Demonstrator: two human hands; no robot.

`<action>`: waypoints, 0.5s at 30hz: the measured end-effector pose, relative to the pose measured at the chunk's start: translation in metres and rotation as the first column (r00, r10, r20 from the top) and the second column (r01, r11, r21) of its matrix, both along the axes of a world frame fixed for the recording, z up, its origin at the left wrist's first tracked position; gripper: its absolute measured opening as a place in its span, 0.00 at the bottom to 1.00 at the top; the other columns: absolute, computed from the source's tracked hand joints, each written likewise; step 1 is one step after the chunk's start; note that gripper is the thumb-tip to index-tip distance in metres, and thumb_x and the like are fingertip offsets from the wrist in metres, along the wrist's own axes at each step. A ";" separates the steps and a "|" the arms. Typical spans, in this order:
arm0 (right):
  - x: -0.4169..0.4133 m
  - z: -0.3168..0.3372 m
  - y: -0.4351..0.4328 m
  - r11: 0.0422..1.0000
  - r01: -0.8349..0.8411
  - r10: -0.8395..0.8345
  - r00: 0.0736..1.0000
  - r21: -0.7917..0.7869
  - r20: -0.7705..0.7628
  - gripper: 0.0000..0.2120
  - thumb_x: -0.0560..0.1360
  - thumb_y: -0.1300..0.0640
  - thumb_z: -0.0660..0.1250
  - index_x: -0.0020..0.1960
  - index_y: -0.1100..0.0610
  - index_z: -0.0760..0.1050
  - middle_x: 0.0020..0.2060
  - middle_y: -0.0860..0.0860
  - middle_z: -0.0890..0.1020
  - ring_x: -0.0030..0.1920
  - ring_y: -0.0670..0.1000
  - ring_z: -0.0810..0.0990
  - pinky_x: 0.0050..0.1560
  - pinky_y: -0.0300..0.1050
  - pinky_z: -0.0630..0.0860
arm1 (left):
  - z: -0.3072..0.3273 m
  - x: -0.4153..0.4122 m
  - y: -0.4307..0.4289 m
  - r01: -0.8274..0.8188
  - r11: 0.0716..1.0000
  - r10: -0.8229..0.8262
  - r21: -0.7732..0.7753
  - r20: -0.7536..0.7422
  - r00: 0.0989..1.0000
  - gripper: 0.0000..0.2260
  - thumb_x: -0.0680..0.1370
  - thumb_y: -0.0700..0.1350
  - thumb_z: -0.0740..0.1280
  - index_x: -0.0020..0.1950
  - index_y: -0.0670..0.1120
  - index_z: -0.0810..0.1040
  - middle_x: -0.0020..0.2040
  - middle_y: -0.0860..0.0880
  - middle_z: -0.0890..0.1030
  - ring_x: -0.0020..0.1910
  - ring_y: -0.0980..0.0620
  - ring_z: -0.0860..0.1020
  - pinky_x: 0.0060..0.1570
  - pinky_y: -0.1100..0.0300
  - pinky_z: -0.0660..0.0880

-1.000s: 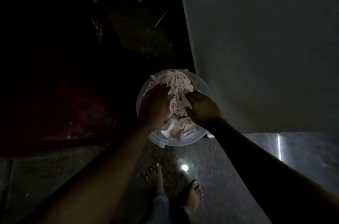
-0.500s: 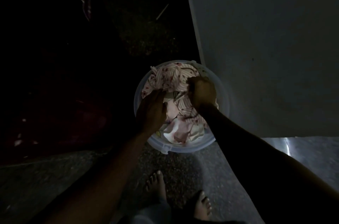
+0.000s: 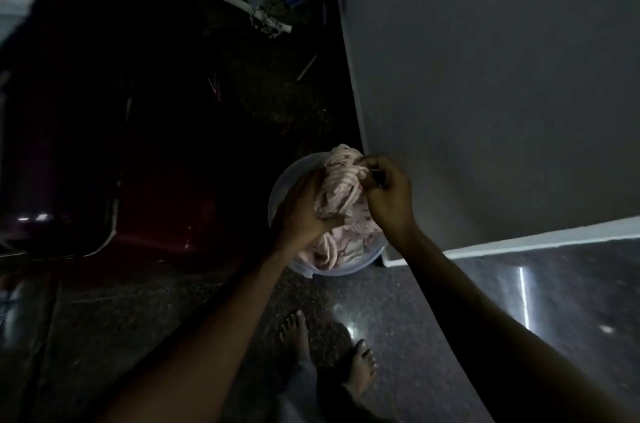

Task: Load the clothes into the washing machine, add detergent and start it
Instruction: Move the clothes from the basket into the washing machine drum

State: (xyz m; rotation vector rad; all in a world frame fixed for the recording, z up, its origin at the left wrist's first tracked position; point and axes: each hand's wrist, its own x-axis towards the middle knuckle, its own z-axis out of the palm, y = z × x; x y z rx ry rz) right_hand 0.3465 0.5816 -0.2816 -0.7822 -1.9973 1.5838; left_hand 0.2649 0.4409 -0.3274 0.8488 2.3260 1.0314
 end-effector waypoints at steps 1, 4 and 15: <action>0.002 0.019 0.000 0.999 0.000 -0.001 1.000 -0.054 -0.021 0.09 0.75 0.74 0.61 0.46 0.64 0.76 0.42 0.53 0.81 0.45 0.49 0.79 0.48 0.46 0.76 | 0.016 0.006 0.002 0.007 0.999 -0.008 0.031 0.022 1.000 0.46 0.64 0.57 0.80 0.77 0.49 0.61 0.75 0.49 0.66 0.73 0.53 0.64 0.68 0.64 0.60; 0.004 0.078 -0.004 0.979 0.003 -0.017 0.998 -0.204 -0.066 0.07 0.76 0.71 0.63 0.47 0.62 0.76 0.44 0.58 0.80 0.46 0.54 0.79 0.49 0.53 0.77 | 0.070 0.023 0.010 -0.069 0.995 0.064 0.077 0.062 0.996 0.50 0.62 0.58 0.80 0.77 0.50 0.59 0.72 0.52 0.67 0.67 0.63 0.62 0.64 0.65 0.62; 0.064 0.223 -0.003 0.967 -0.146 0.118 0.983 -0.210 -0.137 0.26 0.70 0.73 0.67 0.62 0.52 0.75 0.58 0.42 0.80 0.61 0.44 0.77 0.53 0.35 0.75 | 0.274 0.032 0.013 -0.334 0.865 0.325 0.374 0.088 0.941 0.16 0.76 0.36 0.69 0.65 0.40 0.76 0.61 0.42 0.80 0.61 0.47 0.77 0.57 0.63 0.70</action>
